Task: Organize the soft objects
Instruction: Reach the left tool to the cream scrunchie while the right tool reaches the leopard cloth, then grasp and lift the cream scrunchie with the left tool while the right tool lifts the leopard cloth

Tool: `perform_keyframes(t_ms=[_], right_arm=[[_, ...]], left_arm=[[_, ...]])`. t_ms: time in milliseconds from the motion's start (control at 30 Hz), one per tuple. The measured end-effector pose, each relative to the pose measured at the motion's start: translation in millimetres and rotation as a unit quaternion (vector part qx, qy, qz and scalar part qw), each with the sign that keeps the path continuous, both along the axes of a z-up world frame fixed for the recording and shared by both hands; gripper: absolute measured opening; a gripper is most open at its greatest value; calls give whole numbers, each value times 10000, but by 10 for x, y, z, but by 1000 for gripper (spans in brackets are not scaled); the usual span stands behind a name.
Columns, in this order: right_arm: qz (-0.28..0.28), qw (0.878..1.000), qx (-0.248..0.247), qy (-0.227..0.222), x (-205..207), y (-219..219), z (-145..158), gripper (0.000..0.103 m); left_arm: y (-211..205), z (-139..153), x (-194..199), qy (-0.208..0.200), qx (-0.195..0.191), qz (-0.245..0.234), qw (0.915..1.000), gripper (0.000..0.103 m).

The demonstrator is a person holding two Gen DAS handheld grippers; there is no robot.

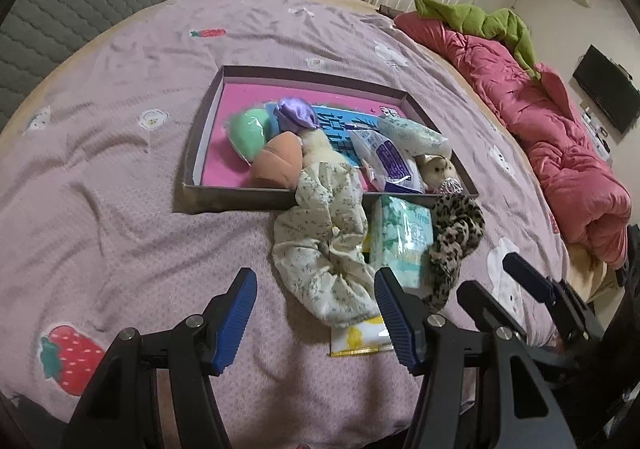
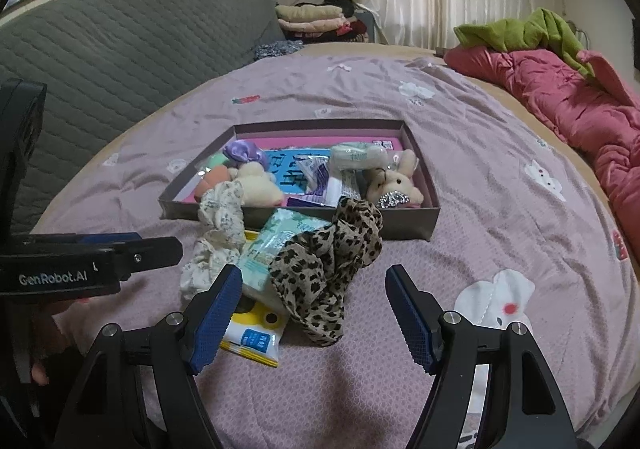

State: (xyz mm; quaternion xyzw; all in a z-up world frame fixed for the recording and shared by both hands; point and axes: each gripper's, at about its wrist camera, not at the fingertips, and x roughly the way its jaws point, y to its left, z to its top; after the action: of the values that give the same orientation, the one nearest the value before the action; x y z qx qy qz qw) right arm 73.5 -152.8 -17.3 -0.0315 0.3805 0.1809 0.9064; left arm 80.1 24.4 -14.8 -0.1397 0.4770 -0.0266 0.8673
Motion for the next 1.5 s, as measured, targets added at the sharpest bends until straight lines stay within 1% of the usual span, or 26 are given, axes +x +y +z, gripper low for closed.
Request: perform_keyframes(t_ms=[100,267,433,533,733,867,933,967,1000,1067,1133,1200,1267,1300,1333,1367,1400,1433,1500], right_arm=[[-57,10000,14,19,60,-11,-47,75],[-124,9999,13,57,181,-51,-121,75],[-222,9996,88,156,307,-114,-212,75],[-278,9994,22,181,387,-139,-281,75],[-497,9982,121,317,562,-268,-399,75],[-464,9969,402,496,671,-351,-482,76],[-439,9969,411,503,696,-355,-498,69],[-401,9972,397,485,708,-349,-504,60],[-364,9973,410,488,717,-346,-510,53],[-281,9973,448,508,723,-338,-519,44],[-237,9977,419,473,724,-324,-521,41],[-192,9980,412,438,734,-315,-511,36],[-180,9985,362,368,724,-304,-483,33],[-172,9986,355,340,718,-305,-470,32],[-170,9986,375,328,714,-309,-460,31],[-184,9986,377,316,711,-312,-448,31],[-179,9989,344,281,706,-314,-435,29],[-168,9991,315,240,699,-315,-418,28],[-171,9991,329,194,689,-328,-389,27]], left_arm=[[19,-63,81,79,-105,44,9999,61],[57,-186,173,182,-432,78,9989,61],[86,-277,247,264,-403,141,9987,61],[95,-310,287,281,-401,171,9987,61],[84,-381,386,303,-369,178,9987,61],[74,-436,458,361,-296,195,9987,61],[75,-463,488,382,-312,229,9985,61],[75,-479,507,406,-308,241,9984,61],[72,-496,521,439,-308,248,9983,61],[70,-524,560,485,-311,239,9981,61],[65,-528,582,474,-275,231,9982,61],[59,-529,597,460,-271,223,9983,61],[41,-532,618,446,-236,191,9985,60],[26,-535,629,442,-218,164,9987,58],[21,-536,635,427,-239,122,9987,51],[16,-533,641,392,-271,77,9988,48],[16,-525,653,375,-285,66,9989,43],[17,-525,657,366,-339,41,9987,32],[6,-518,657,347,-433,-13,9985,16]])
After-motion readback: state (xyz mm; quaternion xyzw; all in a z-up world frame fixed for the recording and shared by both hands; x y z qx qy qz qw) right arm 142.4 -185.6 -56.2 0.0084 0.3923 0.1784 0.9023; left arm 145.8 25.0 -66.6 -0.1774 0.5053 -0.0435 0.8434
